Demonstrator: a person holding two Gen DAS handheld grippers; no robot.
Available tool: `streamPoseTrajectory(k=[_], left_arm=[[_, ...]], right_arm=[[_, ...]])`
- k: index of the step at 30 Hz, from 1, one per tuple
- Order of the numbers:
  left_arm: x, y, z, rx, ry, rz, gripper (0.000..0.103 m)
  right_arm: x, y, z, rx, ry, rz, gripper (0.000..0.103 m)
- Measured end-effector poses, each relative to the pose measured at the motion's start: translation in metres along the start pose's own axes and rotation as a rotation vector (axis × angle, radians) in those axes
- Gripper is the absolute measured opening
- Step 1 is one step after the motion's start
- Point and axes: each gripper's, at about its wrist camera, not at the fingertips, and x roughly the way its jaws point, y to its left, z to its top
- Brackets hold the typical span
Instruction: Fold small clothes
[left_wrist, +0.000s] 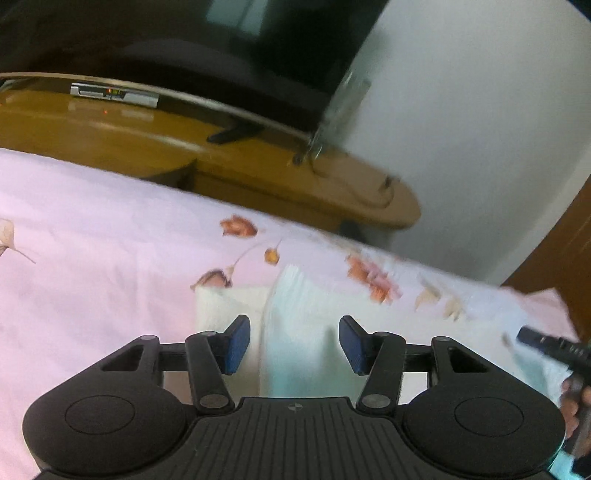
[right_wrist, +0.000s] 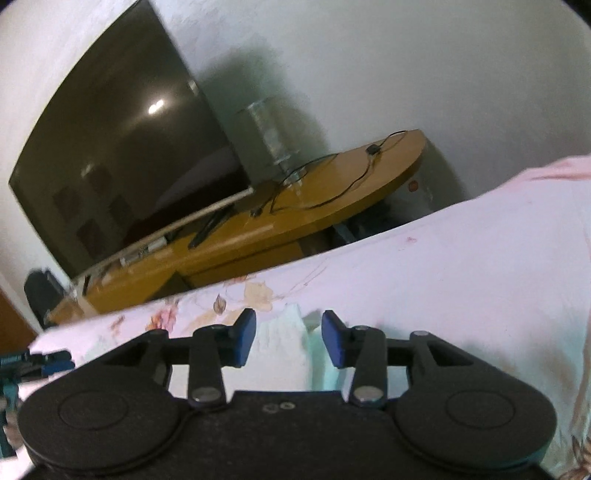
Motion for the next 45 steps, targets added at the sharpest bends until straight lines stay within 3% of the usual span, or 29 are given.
streamPoseTrajectory(k=[2,3,4,8,14,17,20,21,23,24,25,26,29,33,35,36,37,39,41,43,45], left_arm=[[0.000,-0.004,-0.004,0.022,0.012,0.006,0.053],[0.001,-0.006,-0.007,0.033,0.013,0.014,0.034],[0.000,-0.007,-0.009,0.040,0.018,0.028,0.006],[-0.002,0.000,-0.014,-0.012,-0.009,0.019,0.003],[-0.023,0.010,-0.024,-0.055,-0.104,-0.010,0.003],[-0.007,0.019,-0.026,-0.070,-0.048,0.041,0.003],[-0.002,0.020,-0.024,-0.084,-0.040,0.037,0.003],[-0.005,0.018,-0.024,-0.074,-0.040,0.037,0.005],[-0.014,0.016,-0.025,-0.033,-0.056,0.071,0.030],[-0.024,0.014,-0.028,-0.011,-0.088,0.091,0.055],[-0.032,0.010,-0.029,0.014,-0.117,0.132,0.067],[-0.041,0.001,-0.030,0.063,-0.160,0.169,0.067],[-0.040,-0.030,-0.024,0.121,-0.185,0.106,0.067],[0.000,-0.099,-0.033,0.256,-0.099,0.003,0.068],[0.017,-0.117,-0.040,0.280,-0.078,-0.008,0.075],[0.026,-0.120,-0.043,0.279,-0.071,0.006,0.087],[0.033,-0.118,-0.045,0.278,-0.061,0.029,0.093],[0.039,-0.105,-0.050,0.294,-0.056,0.100,0.093],[0.029,-0.088,-0.055,0.300,-0.088,0.084,0.093],[0.018,-0.074,-0.055,0.288,-0.095,0.078,0.093],[0.012,-0.065,-0.057,0.325,-0.091,0.120,0.093]], right_arm=[[0.007,0.006,-0.002,-0.043,0.026,-0.024,0.036],[0.010,0.008,-0.002,-0.061,0.041,-0.036,0.034],[0.014,0.011,-0.004,-0.081,0.055,-0.048,0.027],[0.024,0.020,-0.009,-0.167,0.101,-0.080,0.006],[0.011,0.018,-0.010,-0.154,0.041,-0.076,0.004],[0.015,0.019,-0.011,-0.171,0.044,-0.084,0.004],[0.035,0.017,-0.017,-0.189,0.099,-0.139,0.005],[0.036,0.017,-0.019,-0.183,0.091,-0.143,0.005],[0.032,0.017,-0.019,-0.153,0.086,-0.143,0.010],[0.027,0.017,-0.018,-0.142,0.073,-0.142,0.016],[0.018,0.018,-0.019,-0.143,0.048,-0.150,0.028],[0.010,0.021,-0.020,-0.161,0.025,-0.154,0.029],[-0.004,0.041,-0.023,-0.233,-0.006,-0.136,0.029],[0.014,0.090,-0.030,-0.296,0.033,-0.036,0.029],[0.028,0.119,-0.038,-0.365,0.068,0.003,0.028],[0.035,0.130,-0.042,-0.401,0.083,0.012,0.027],[0.042,0.138,-0.046,-0.426,0.100,0.009,0.027],[0.057,0.143,-0.051,-0.453,0.141,-0.022,0.035],[0.058,0.132,-0.054,-0.465,0.140,-0.044,0.043],[0.047,0.108,-0.048,-0.419,0.133,-0.080,0.046],[0.031,0.077,-0.042,-0.369,0.119,-0.136,0.046]])
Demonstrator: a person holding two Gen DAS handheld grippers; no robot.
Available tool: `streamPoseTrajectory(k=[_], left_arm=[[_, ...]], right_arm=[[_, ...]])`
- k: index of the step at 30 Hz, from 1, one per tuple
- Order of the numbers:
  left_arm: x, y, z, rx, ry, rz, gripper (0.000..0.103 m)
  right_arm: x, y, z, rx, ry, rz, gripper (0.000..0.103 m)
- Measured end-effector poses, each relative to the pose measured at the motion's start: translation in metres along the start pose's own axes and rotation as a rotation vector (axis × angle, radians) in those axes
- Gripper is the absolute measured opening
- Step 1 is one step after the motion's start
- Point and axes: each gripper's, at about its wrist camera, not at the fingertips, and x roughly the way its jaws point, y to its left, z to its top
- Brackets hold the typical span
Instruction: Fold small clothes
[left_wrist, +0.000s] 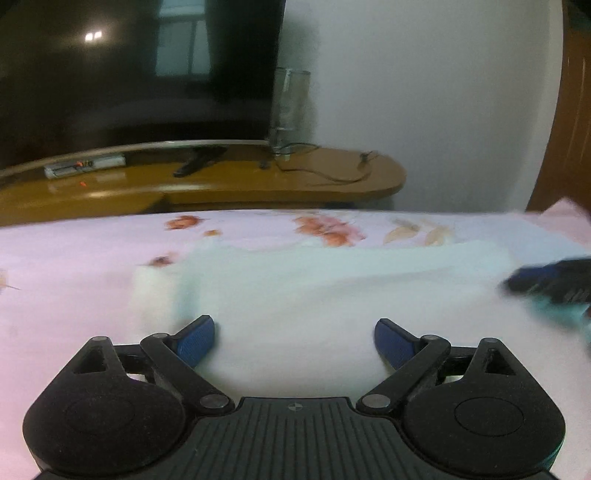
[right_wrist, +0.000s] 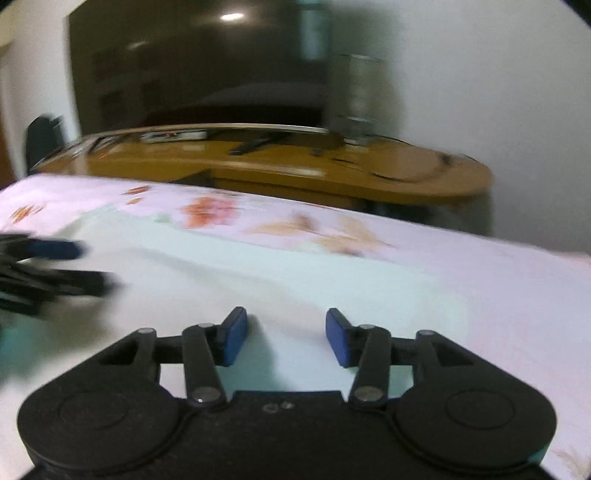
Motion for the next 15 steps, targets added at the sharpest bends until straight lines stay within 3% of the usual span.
streamPoseTrajectory(k=[3,4,7,10,12,15], left_arm=[[0.002,0.007,0.001,-0.016,0.008,0.005,0.093],[0.003,0.004,0.003,-0.012,0.011,0.021,0.093],[-0.020,-0.010,0.003,-0.022,-0.012,0.019,0.093],[-0.043,-0.035,-0.003,-0.001,-0.028,0.001,0.093],[-0.050,-0.051,-0.009,-0.002,-0.017,-0.025,0.093],[-0.048,-0.069,-0.021,-0.007,0.027,0.010,0.093]], right_arm=[[-0.008,-0.033,-0.011,0.038,-0.004,-0.065,0.047],[-0.007,-0.037,-0.012,0.050,0.007,-0.090,0.056],[-0.024,-0.038,-0.009,0.136,-0.044,-0.086,0.042],[-0.055,-0.005,-0.012,0.069,-0.114,-0.004,0.042],[-0.060,0.024,-0.017,-0.012,-0.088,0.072,0.041],[-0.049,0.061,-0.025,-0.083,-0.035,0.136,0.043]])
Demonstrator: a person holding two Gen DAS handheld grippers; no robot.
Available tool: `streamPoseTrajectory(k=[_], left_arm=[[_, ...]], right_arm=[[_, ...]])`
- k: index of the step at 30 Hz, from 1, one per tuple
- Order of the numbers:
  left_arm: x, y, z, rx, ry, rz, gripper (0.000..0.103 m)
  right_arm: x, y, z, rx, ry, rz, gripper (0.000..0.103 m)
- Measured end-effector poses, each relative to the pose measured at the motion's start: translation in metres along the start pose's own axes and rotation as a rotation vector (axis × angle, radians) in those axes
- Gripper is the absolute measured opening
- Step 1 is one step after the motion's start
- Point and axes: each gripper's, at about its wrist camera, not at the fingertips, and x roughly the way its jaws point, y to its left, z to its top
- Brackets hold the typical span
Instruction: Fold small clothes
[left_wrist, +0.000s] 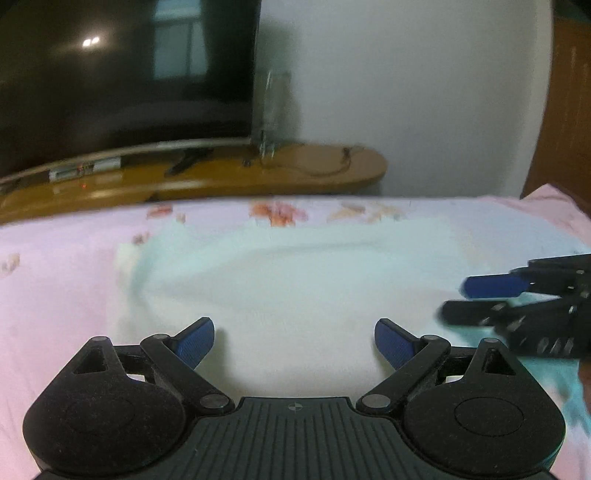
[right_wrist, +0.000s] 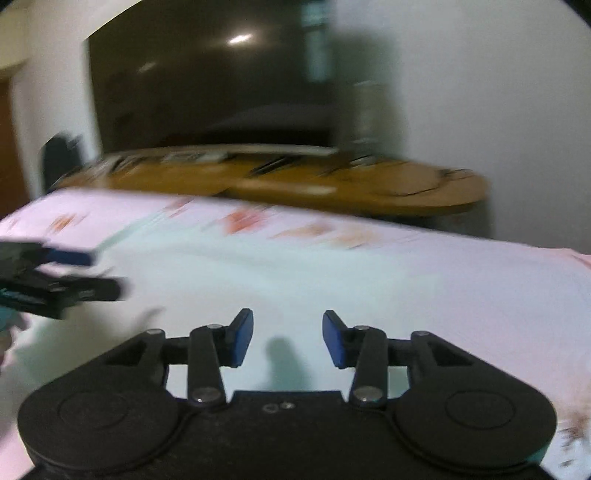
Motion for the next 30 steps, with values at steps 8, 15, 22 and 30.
streamPoseTrajectory(k=[8,15,22,30], left_arm=[[-0.015,0.028,-0.032,0.047,0.038,0.082,0.103],[-0.049,0.062,-0.039,-0.108,0.040,0.131,0.103],[-0.070,-0.012,-0.044,-0.032,-0.031,0.102,0.103],[-0.061,-0.015,-0.071,-0.018,0.031,0.147,0.103]], right_arm=[[0.010,0.019,-0.017,-0.116,0.078,-0.134,0.053],[-0.022,-0.016,-0.031,-0.008,0.099,-0.188,0.055],[-0.050,0.048,-0.039,0.024,0.014,-0.170,0.053],[-0.030,0.074,-0.058,0.043,0.085,-0.153,0.034]])
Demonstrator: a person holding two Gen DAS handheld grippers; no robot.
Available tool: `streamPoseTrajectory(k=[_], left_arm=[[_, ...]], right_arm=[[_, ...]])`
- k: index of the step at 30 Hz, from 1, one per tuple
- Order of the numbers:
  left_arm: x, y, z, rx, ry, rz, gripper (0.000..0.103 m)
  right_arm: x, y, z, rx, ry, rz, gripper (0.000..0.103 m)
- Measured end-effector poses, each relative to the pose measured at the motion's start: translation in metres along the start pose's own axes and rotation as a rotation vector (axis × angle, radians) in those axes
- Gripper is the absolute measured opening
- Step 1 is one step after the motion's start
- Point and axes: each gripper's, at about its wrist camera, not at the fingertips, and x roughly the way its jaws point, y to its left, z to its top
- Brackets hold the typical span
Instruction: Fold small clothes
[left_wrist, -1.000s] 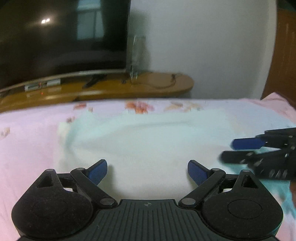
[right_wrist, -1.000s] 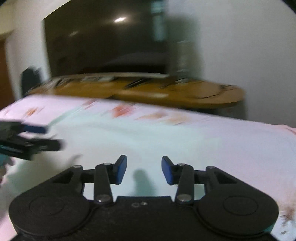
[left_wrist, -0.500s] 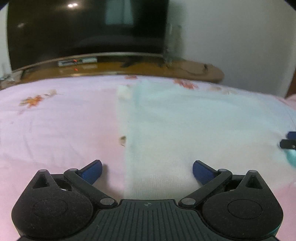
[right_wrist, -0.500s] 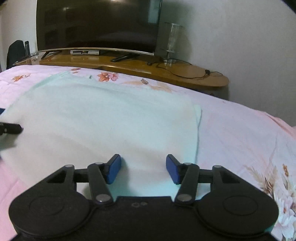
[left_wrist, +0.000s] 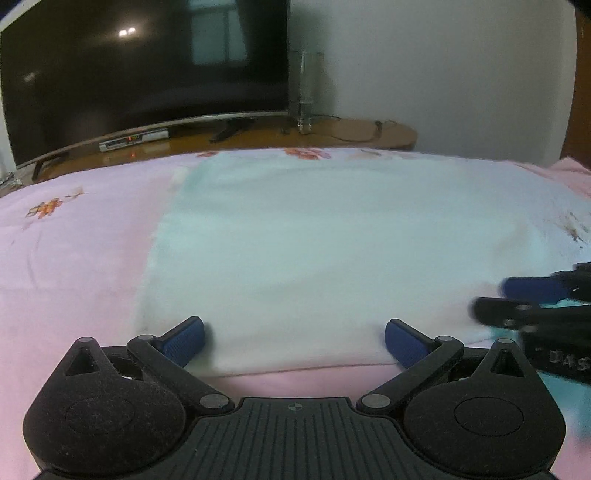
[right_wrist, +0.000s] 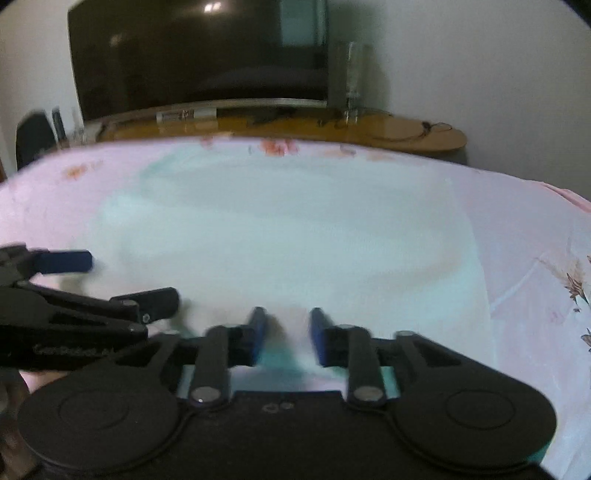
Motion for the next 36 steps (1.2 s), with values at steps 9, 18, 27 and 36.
streamPoseTrajectory(k=[9,18,27,36], left_arm=[[-0.006,0.016,-0.006,-0.003,-0.004,0.010,0.103],[-0.005,0.018,-0.006,0.006,0.004,-0.004,0.103],[-0.008,0.014,-0.008,0.044,0.014,0.001,0.103],[-0.036,0.049,-0.016,-0.230,0.053,-0.025,0.103]], right_arm=[[-0.020,-0.071,-0.034,0.119,-0.015,-0.086,0.071],[-0.023,-0.061,-0.041,0.109,-0.017,-0.095,0.081],[-0.021,-0.066,-0.045,0.151,0.022,-0.118,0.102],[-0.063,-0.072,-0.028,0.182,-0.101,-0.146,0.103]])
